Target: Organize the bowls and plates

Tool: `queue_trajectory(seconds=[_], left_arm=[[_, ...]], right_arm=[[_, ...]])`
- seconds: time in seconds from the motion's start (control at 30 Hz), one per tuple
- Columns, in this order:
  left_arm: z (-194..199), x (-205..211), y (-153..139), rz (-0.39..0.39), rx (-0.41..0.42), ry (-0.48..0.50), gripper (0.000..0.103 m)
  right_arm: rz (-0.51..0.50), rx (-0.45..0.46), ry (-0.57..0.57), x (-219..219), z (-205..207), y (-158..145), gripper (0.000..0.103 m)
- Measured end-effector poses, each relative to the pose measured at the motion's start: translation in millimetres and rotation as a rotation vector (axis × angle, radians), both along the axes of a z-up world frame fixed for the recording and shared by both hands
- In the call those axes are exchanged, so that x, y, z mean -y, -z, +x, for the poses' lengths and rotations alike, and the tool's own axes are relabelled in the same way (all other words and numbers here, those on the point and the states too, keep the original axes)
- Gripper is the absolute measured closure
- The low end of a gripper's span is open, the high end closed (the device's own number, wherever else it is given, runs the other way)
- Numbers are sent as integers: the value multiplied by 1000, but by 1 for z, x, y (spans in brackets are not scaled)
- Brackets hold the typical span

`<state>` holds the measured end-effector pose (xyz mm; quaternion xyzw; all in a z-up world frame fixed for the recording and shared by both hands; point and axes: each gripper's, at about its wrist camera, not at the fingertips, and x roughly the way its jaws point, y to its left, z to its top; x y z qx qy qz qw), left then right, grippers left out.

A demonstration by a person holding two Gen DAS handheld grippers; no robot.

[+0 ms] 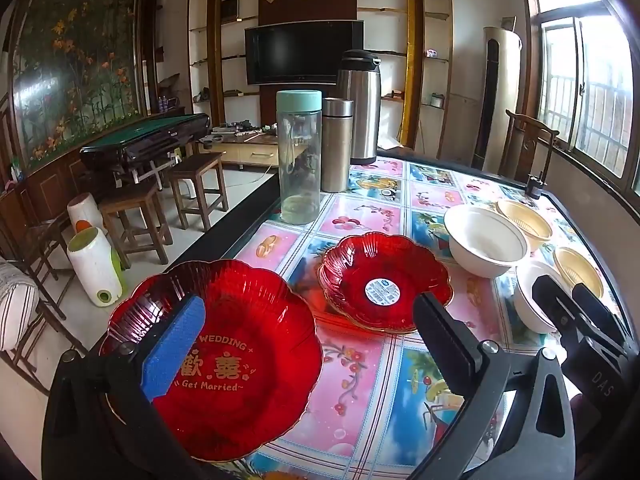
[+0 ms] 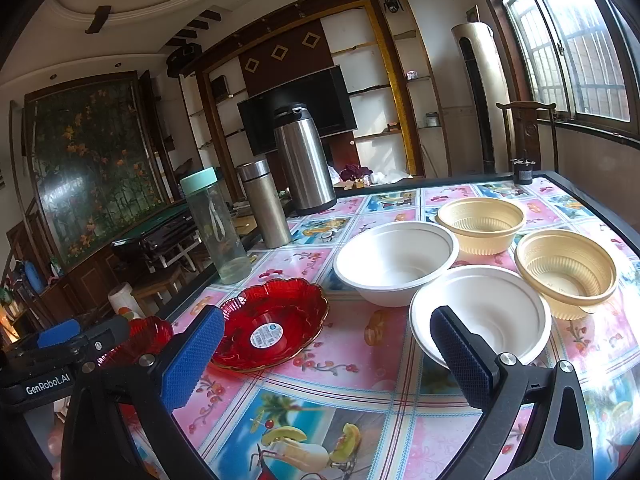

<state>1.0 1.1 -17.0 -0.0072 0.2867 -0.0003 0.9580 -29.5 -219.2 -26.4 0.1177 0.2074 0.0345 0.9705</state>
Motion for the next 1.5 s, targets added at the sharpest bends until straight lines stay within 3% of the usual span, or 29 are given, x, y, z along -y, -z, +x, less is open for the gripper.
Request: queue_trajectory(seconds=[1.5], left_arm=[[6,-5,4,-6,-50,33,0]], right_arm=[[-33,-37,9,-4,7,6,0]])
